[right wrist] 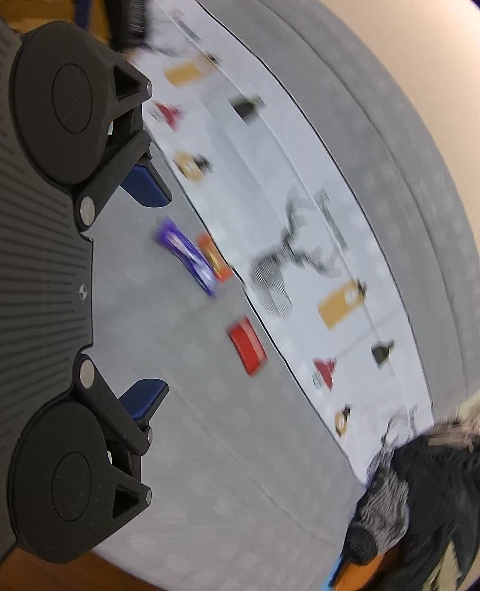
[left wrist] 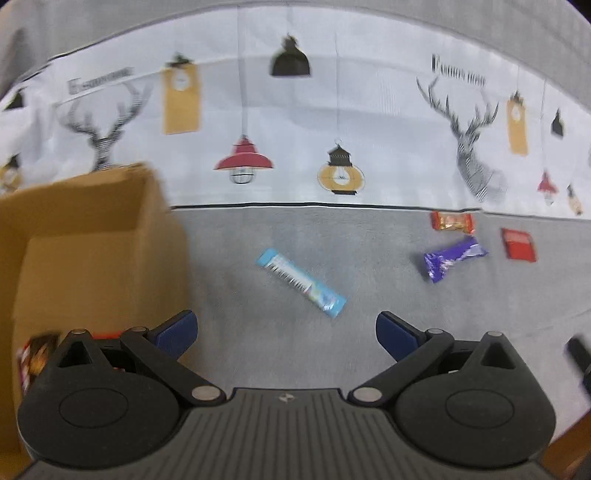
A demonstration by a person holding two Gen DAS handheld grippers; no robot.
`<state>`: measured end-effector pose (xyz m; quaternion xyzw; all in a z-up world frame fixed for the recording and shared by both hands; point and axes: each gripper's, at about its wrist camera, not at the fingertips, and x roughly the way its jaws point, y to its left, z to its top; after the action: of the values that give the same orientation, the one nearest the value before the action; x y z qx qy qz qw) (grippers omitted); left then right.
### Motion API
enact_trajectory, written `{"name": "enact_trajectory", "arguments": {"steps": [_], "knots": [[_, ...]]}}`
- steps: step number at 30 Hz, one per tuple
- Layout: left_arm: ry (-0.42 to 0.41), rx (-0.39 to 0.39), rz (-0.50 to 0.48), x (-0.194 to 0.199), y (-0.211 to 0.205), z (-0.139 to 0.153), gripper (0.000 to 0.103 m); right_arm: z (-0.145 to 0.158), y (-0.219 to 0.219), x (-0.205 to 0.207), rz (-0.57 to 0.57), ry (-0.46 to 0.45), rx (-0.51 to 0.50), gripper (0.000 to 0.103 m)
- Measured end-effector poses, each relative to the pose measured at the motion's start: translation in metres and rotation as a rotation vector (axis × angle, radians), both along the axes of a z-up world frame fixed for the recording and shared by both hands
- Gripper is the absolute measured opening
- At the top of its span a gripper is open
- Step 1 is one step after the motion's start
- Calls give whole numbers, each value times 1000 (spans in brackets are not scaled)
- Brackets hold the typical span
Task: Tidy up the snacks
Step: 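Grasp the blue stick with left gripper while right grasps the red packet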
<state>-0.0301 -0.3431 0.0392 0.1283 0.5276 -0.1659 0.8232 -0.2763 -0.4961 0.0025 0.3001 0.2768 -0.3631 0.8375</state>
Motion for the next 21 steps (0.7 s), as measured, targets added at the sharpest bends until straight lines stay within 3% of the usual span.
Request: {"name": "enact_trajectory", "arguments": {"steps": [3,8,11,13,15,18,21], "knots": [[9,47,23,21,-21,-31,103,-28,-55,22,-84,17,37,100],[157,79,50,57,-44,-90,103,-76,-135,76,-168,50,59,100],[179,105,80,73,-50,-116,103,-101,-167,111,-184,50,79,100],[186,113,103,82,-47,-131,103,-112,-177,130,-175,54,80,101],[190,50,137,86,-38,-134,103,-130,-183,151,-140,121,92,103],[177,52,128,87,-37,-135,103,-139,-168,174,-92,249,-84,103],[175,55,128,87,-37,-136,103,-143,-163,173,-102,229,-113,103]]}}
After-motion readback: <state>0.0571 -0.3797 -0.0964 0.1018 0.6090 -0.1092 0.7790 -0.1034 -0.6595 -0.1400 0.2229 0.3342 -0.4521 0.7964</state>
